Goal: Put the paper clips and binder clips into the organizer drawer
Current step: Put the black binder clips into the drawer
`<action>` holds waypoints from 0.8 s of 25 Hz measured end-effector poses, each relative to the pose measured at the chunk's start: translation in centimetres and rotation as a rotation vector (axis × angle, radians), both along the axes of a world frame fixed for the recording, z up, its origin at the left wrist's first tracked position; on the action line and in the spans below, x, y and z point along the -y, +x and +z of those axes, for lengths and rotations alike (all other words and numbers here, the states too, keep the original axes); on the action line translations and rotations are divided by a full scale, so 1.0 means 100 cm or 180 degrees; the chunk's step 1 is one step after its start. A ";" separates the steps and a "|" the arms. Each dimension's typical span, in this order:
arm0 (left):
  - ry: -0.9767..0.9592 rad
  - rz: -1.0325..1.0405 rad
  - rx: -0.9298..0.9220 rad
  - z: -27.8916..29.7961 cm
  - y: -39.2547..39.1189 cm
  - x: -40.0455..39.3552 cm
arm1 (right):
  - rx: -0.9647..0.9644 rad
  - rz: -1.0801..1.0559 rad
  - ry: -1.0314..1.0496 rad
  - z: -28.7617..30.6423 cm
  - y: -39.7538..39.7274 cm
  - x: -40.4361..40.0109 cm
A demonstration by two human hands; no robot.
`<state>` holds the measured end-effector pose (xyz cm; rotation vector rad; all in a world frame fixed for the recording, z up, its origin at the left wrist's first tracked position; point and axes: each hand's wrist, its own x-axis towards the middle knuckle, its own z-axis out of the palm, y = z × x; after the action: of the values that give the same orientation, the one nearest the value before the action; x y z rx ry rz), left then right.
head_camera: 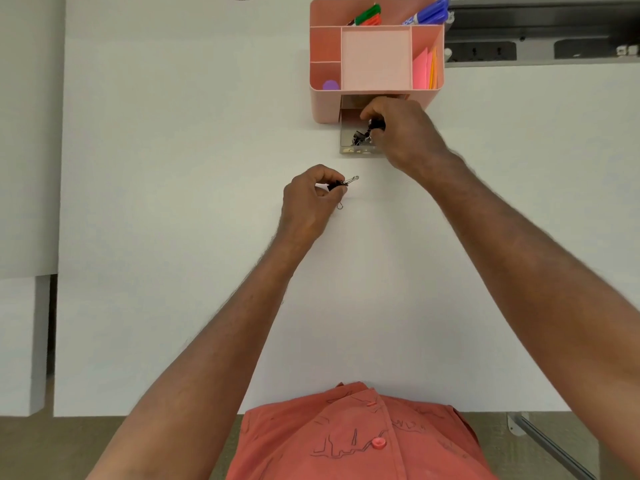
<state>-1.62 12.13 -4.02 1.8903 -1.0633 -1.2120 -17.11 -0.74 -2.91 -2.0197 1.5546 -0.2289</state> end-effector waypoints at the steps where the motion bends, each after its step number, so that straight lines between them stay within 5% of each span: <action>1: -0.0021 0.0006 0.0029 0.001 0.000 0.003 | 0.0072 -0.0010 -0.0012 0.001 -0.002 -0.002; 6: -0.0393 -0.0084 0.0284 0.012 -0.003 0.031 | 0.0719 -0.0571 -0.0390 0.011 -0.021 -0.021; 11: -0.0959 -0.0753 0.1197 0.016 -0.012 0.076 | 0.1043 -0.1124 -0.0475 0.011 -0.038 -0.059; 16: -0.1120 -0.1466 0.2300 -0.004 -0.029 0.099 | 0.1067 -0.1223 -0.0338 -0.002 -0.046 -0.091; 20: -0.1042 -0.1450 0.2542 -0.017 -0.036 0.109 | 0.1054 -0.1198 -0.0179 -0.013 -0.049 -0.105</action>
<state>-5.26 1.27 -5.68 1.9448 -2.0543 -0.3995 -22.06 9.74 -4.17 -1.6104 1.7072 -0.7208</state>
